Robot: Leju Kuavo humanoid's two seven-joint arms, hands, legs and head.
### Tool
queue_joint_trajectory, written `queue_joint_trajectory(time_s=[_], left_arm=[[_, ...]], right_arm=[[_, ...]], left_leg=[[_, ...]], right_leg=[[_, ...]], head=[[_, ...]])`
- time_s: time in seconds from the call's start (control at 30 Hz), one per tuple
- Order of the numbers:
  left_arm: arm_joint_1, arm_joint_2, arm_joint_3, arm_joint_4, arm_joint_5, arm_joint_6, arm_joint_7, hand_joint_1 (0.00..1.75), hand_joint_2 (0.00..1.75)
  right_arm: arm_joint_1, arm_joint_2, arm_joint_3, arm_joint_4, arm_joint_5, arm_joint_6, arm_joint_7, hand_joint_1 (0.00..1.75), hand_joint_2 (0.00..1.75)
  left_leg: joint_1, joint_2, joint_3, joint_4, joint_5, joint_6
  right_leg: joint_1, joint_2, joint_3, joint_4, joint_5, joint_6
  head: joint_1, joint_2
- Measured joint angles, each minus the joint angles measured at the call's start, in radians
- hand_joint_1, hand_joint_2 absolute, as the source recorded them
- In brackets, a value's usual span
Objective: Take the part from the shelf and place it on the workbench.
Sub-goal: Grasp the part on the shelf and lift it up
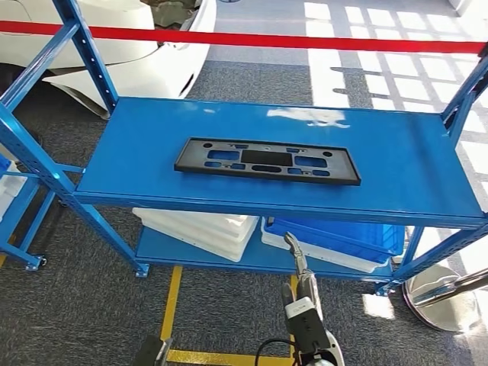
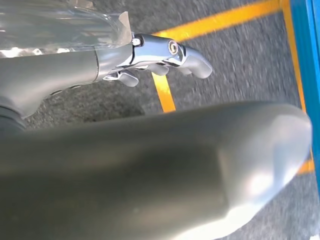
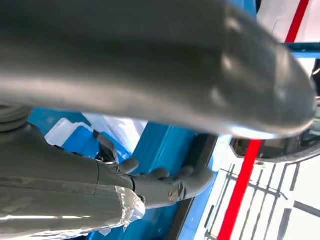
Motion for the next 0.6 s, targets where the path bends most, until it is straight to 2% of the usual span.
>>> queue_joint_trajectory(time_s=[0.07, 0.1, 0.13, 0.2, 0.23, 0.27, 0.3, 0.37, 0.4, 0.43, 0.47, 0.6], left_arm=[[0.002, 0.0, 0.005, 0.0, 0.0, 0.001, 0.001, 0.0, 0.0], [0.002, 0.0, 0.009, 0.0, 0.0, 0.002, 0.001, 0.0, 0.0], [0.001, 0.0, 0.011, 0.0, 0.0, 0.002, 0.001, 0.0, 0.0], [-0.001, 0.0, 0.014, 0.0, -0.001, 0.002, 0.002, 0.0, 0.0], [-0.001, 0.0, 0.015, 0.0, -0.001, 0.002, 0.002, 0.0, 0.0], [0.001, 0.0, 0.015, 0.0, -0.001, 0.002, 0.003, 0.0, 0.0], [0.002, 0.0, 0.016, 0.0, -0.001, 0.002, 0.003, 0.0, 0.0], [0.004, 0.0, 0.018, 0.0, -0.001, 0.002, 0.003, 0.0, 0.0], [0.004, 0.0, 0.019, 0.0, -0.002, 0.002, 0.003, 0.0, 0.0], [0.005, -0.001, 0.019, 0.0, -0.002, 0.002, 0.003, 0.0, 0.0], [0.005, -0.001, 0.019, 0.0, -0.002, 0.002, 0.003, 0.0, 0.0], [0.005, -0.001, 0.019, 0.0, -0.002, 0.002, 0.003, 0.0, 0.0]], right_arm=[[0.0, -0.001, -0.009, -0.009, 0.001, 0.0, 0.0, 0.0, 0.0], [-0.001, -0.001, -0.013, -0.014, 0.003, 0.0, 0.0, 0.0, 0.0], [-0.001, -0.001, -0.019, -0.019, 0.006, 0.0, 0.0, 0.0, 0.0], [-0.001, -0.004, -0.03, -0.023, 0.01, 0.0, 0.0, 0.0, 0.0], [0.0, -0.006, -0.035, -0.024, 0.011, 0.0, 0.0, 0.0, 0.0], [0.001, -0.008, -0.039, -0.025, 0.012, 0.0, 0.0, 0.0, 0.0], [0.001, -0.01, -0.043, -0.026, 0.012, 0.0, 0.0, 0.0, 0.0], [0.001, -0.012, -0.048, -0.031, 0.012, 0.0, 0.001, 0.0, 0.87], [0.001, -0.012, -0.05, -0.033, 0.012, 0.0, 0.001, 0.0, 1.31], [0.001, -0.012, -0.051, -0.034, 0.012, 0.0, 0.001, 0.0, 1.75], [0.001, -0.013, -0.052, -0.035, 0.012, 0.0, 0.001, 0.0, 1.75], [0.001, -0.013, -0.052, -0.035, 0.012, 0.0, 0.0, 0.0, 1.75]], left_leg=[[0.002, -0.001, 0.01, -0.008, -0.008, 0.012], [0.004, 0.0, 0.018, -0.012, -0.011, 0.018], [0.005, 0.0, 0.026, -0.016, -0.014, 0.022], [0.004, 0.0, 0.038, -0.019, -0.023, 0.03], [0.002, 0.0, 0.044, -0.019, -0.029, 0.032], [0.0, -0.001, 0.053, -0.019, -0.036, 0.033], [-0.003, -0.002, 0.064, -0.019, -0.044, 0.033], [-0.007, -0.004, 0.089, -0.021, -0.061, 0.032], [-0.007, -0.004, 0.097, -0.022, -0.067, 0.032], [-0.007, -0.004, 0.102, -0.023, -0.071, 0.031], [-0.006, -0.004, 0.104, -0.024, -0.072, 0.031], [-0.005, -0.004, 0.104, -0.024, -0.072, 0.031]], right_leg=[[-0.001, -0.002, 0.0, 0.008, -0.005, 0.008], [-0.002, -0.003, -0.01, 0.033, -0.014, 0.012], [-0.002, -0.005, -0.034, 0.08, -0.031, 0.016], [-0.002, -0.006, -0.116, 0.212, -0.075, 0.021], [-0.002, -0.006, -0.157, 0.266, -0.088, 0.021], [-0.002, -0.006, -0.183, 0.289, -0.081, 0.019], [-0.001, -0.006, -0.193, 0.275, -0.052, 0.016], [0.007, -0.006, -0.169, 0.161, 0.046, -0.002], [0.012, -0.007, -0.155, 0.109, 0.083, -0.012], [0.016, -0.007, -0.145, 0.075, 0.107, -0.02], [0.018, -0.007, -0.141, 0.064, 0.113, -0.024], [0.018, -0.007, -0.14, 0.065, 0.112, -0.024]], head=[[0.0, 0.0], [0.001, 0.0], [0.001, 0.0], [0.002, 0.0], [0.002, 0.0], [0.002, 0.0], [0.002, 0.0], [0.002, 0.0], [0.002, 0.0], [0.002, 0.0], [0.002, 0.0], [0.002, 0.0]])
